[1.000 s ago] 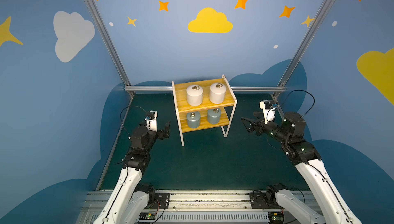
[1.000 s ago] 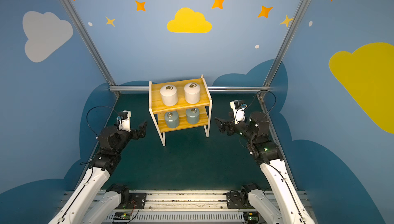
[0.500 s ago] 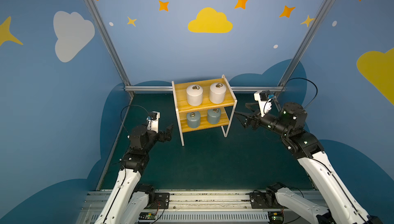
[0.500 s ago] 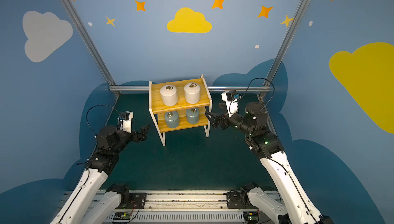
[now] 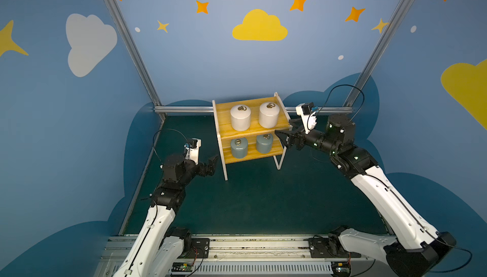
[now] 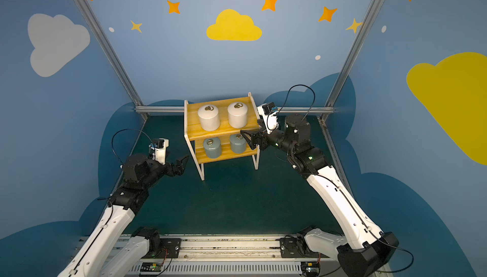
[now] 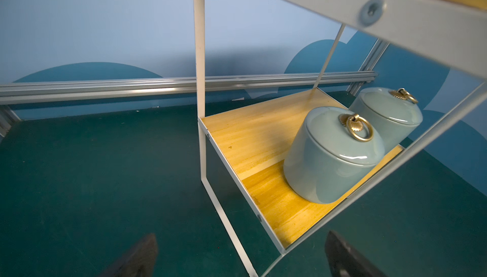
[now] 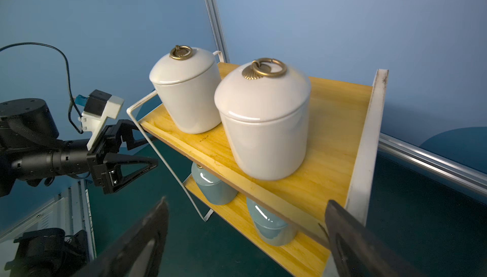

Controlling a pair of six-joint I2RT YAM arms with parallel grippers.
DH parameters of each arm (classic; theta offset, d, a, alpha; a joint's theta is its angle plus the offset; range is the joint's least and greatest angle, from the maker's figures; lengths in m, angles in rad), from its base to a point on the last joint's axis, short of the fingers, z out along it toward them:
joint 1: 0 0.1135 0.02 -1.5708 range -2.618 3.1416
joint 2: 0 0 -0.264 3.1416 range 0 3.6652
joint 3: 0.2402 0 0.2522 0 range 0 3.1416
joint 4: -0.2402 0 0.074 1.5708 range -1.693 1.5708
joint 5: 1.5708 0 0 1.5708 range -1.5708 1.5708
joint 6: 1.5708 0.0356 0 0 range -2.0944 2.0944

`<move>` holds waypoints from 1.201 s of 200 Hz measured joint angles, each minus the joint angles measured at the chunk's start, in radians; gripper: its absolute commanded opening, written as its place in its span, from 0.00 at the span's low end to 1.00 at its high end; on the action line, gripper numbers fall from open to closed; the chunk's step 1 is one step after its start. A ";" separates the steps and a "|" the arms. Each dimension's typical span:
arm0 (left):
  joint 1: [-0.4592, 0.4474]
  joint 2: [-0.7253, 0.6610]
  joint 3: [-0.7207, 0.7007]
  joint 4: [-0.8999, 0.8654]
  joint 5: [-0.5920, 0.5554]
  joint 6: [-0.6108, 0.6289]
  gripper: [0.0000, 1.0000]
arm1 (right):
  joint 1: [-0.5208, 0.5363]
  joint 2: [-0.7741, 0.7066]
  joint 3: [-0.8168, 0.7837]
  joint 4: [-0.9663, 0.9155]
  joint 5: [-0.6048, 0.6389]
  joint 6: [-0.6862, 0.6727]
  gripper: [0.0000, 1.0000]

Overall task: Remove the tea canisters from the shelf
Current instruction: Pick up the tea canister from the shelf.

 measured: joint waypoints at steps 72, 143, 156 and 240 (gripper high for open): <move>-0.016 0.003 0.000 0.000 0.049 -0.007 1.00 | 0.007 0.123 0.073 0.072 -0.007 -0.005 0.94; -0.029 0.017 0.000 0.002 0.074 -0.024 1.00 | 0.011 0.207 0.120 0.118 -0.035 -0.008 0.95; -0.032 0.023 0.000 0.002 0.078 -0.027 1.00 | 0.011 0.220 0.128 0.123 -0.041 -0.012 0.95; -0.042 0.029 0.023 0.016 0.089 -0.029 1.00 | 0.011 0.274 0.154 0.175 -0.076 -0.023 0.94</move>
